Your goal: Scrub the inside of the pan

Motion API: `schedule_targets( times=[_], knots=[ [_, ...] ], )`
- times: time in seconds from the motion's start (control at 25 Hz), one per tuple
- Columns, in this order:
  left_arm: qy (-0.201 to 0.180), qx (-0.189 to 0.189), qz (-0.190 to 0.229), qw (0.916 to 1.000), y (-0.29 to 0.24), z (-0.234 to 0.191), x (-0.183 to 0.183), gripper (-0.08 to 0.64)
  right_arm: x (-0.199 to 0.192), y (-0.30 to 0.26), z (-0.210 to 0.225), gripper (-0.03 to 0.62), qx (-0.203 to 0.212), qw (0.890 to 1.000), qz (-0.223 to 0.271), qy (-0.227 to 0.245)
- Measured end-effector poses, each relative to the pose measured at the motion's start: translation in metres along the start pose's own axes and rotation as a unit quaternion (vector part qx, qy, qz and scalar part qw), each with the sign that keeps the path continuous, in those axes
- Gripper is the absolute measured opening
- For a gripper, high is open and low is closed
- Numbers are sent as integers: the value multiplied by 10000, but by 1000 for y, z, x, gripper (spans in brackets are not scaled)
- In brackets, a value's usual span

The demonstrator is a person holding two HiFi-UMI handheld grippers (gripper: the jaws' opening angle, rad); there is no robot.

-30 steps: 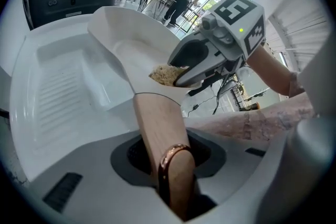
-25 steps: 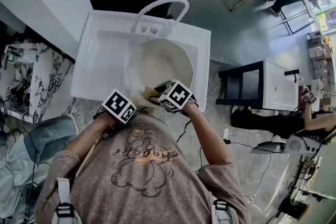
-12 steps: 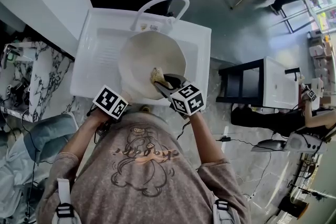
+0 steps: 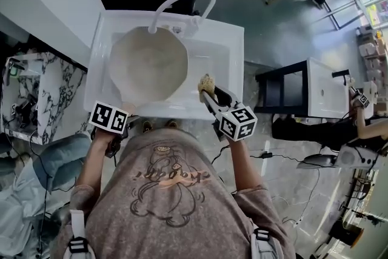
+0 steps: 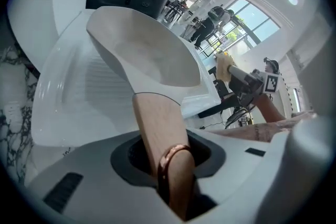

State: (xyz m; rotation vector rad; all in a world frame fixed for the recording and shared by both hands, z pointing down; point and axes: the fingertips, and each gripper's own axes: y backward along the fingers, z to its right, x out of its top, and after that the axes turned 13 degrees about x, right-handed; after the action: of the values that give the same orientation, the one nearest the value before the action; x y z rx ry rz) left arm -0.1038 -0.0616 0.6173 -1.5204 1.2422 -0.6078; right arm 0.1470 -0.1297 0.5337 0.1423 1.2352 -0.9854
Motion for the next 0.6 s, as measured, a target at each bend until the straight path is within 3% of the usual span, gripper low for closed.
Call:
schedule_targets(
  times=[0.24, 0.6],
  knots=[
    [62, 766, 432, 9961, 13, -26, 10, 137, -3, 8, 0, 167, -259, 9988, 405, -63],
    [95, 1471, 1278, 9808, 40, -34, 40, 137, -9, 8, -13, 167, -468, 9961, 743, 92]
  ],
)
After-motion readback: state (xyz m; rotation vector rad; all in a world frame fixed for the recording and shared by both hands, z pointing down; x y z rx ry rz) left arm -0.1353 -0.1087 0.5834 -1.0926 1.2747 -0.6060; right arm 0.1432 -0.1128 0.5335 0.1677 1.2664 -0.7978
